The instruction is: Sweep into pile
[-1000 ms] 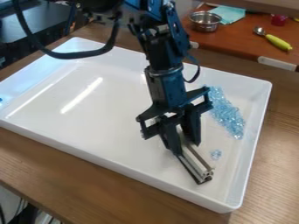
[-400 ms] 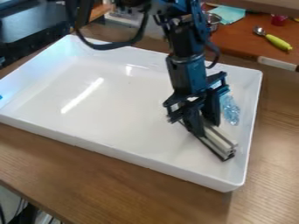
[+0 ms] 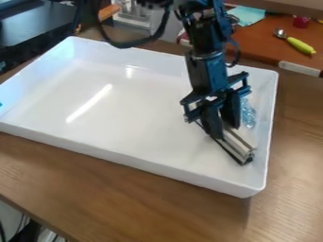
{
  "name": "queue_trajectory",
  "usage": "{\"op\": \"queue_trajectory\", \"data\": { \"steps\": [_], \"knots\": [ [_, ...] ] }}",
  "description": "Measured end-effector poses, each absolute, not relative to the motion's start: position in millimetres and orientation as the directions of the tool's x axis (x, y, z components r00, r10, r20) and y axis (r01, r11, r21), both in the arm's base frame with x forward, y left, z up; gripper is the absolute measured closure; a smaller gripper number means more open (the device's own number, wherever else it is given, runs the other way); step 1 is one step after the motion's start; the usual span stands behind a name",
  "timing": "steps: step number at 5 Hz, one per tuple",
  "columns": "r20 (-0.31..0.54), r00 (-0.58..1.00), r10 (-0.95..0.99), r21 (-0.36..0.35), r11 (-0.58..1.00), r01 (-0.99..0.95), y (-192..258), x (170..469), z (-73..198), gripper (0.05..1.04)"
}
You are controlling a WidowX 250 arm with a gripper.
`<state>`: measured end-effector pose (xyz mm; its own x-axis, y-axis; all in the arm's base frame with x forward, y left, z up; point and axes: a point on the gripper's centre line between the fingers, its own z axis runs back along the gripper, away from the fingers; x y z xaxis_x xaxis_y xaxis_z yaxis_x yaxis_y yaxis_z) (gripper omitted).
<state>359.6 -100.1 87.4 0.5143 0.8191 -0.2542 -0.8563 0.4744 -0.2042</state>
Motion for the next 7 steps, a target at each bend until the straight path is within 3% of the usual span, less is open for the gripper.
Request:
{"op": "queue_trajectory", "data": {
  "steps": [1,3,4,5,6,7],
  "knots": [
    [-0.244,0.54,0.805,-0.192,0.506,-0.841,-96,366,89,0.717],
    [-0.253,0.585,0.771,-0.239,0.536,-0.81,-74,377,120,0.717],
    [-0.227,0.65,0.725,-0.321,0.575,-0.753,-49,354,166,0.717],
    [-0.205,0.691,0.693,-0.293,0.63,-0.719,-7,327,173,0.717],
    [-0.168,0.754,0.635,-0.224,0.721,-0.656,22,310,149,0.717],
    [-0.11,0.76,0.64,-0.209,0.733,-0.648,56,314,134,0.717]
  ]
}}
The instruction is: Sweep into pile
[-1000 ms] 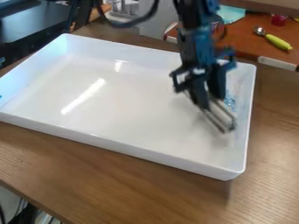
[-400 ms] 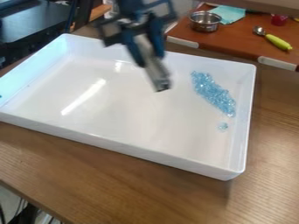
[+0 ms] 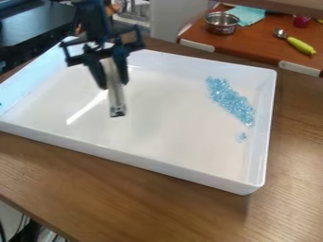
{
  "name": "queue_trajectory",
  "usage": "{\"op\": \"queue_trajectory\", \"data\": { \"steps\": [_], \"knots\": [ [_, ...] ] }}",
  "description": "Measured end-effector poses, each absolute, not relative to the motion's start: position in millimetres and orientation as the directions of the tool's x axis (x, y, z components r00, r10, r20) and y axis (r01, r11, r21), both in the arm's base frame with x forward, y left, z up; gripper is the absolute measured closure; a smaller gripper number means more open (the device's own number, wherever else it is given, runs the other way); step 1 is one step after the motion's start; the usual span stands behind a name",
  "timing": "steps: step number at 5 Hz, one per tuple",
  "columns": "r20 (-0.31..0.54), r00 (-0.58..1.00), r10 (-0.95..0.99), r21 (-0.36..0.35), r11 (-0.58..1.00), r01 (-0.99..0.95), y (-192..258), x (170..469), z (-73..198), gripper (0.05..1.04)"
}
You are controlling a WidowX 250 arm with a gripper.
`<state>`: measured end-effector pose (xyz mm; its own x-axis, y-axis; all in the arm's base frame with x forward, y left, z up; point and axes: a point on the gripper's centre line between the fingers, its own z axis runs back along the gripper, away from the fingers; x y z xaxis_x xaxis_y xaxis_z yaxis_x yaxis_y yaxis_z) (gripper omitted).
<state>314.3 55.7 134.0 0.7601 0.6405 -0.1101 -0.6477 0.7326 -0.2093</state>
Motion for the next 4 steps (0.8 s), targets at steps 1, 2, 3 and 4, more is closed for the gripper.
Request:
{"op": "queue_trajectory", "data": {
  "steps": [1,2,3,4],
  "knots": [
    [-0.149,0.776,0.612,-0.167,0.758,-0.63,69,314,106,0.717],
    [-0.142,0.783,0.606,-0.144,0.77,-0.622,83,314,96,0.717],
    [-0.142,0.8,0.583,-0.123,0.792,-0.598,85,308,88,0.717],
    [-0.136,0.812,0.568,-0.114,0.805,-0.583,89,301,82,0.717]
  ]
}}
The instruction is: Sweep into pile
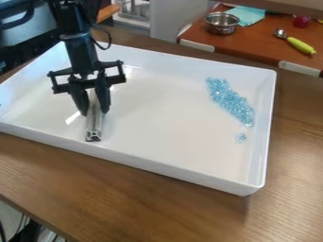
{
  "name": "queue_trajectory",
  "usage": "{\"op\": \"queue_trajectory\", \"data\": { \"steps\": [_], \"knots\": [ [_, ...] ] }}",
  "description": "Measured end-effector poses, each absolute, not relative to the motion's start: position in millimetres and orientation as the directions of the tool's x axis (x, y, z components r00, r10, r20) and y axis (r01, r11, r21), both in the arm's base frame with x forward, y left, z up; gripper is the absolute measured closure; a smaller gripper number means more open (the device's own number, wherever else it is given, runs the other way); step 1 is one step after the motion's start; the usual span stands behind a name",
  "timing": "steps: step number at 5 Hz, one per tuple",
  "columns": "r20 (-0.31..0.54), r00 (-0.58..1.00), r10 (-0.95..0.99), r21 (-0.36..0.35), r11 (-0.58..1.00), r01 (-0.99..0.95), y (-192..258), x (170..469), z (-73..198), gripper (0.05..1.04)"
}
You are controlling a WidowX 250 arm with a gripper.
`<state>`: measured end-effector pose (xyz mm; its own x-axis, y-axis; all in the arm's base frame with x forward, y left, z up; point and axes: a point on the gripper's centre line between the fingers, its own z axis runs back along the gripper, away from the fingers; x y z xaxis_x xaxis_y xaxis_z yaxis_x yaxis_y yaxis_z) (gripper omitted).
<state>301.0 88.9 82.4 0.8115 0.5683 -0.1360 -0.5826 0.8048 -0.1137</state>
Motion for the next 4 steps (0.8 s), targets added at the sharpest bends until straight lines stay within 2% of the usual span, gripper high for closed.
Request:
{"op": "queue_trajectory", "data": {
  "steps": [2,3,4],
  "knots": [
    [-0.077,0.866,0.495,-0.103,0.86,-0.501,84,274,80,0.717],
    [-0.07,0.897,0.436,-0.099,0.892,-0.441,82,270,79,0.669],
    [-0.146,0.929,0.339,-0.093,0.931,-0.354,76,261,75,0.371]
  ]
}}
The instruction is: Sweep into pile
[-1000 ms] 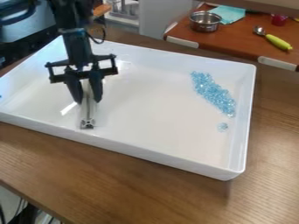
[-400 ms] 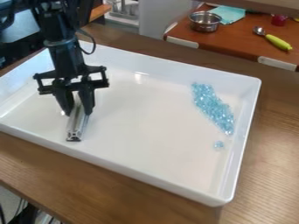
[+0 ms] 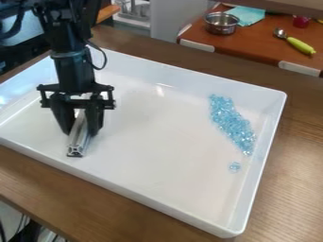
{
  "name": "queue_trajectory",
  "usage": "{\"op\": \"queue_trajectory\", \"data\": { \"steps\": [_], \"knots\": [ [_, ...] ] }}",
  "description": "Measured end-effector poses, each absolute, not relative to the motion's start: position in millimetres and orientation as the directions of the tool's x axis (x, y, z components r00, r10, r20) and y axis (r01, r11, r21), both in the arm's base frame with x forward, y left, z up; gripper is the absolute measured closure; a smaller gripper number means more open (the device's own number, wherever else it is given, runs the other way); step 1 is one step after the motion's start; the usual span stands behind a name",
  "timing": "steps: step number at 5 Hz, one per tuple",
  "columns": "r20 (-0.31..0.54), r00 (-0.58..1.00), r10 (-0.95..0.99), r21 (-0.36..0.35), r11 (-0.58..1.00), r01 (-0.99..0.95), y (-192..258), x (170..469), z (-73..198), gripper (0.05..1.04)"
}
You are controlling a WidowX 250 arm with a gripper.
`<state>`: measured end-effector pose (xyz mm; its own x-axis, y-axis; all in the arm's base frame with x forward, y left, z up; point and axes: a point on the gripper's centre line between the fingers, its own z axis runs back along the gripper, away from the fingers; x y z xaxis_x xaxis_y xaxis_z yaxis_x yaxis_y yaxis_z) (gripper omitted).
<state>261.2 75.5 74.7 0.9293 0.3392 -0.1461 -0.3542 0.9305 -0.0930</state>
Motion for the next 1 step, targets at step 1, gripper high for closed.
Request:
{"op": "queue_trajectory", "data": {
  "steps": [1],
  "knots": [
    [-0.235,0.908,0.348,-0.117,0.917,-0.382,68.9,251.8,80.6,0.114]
  ]
}}
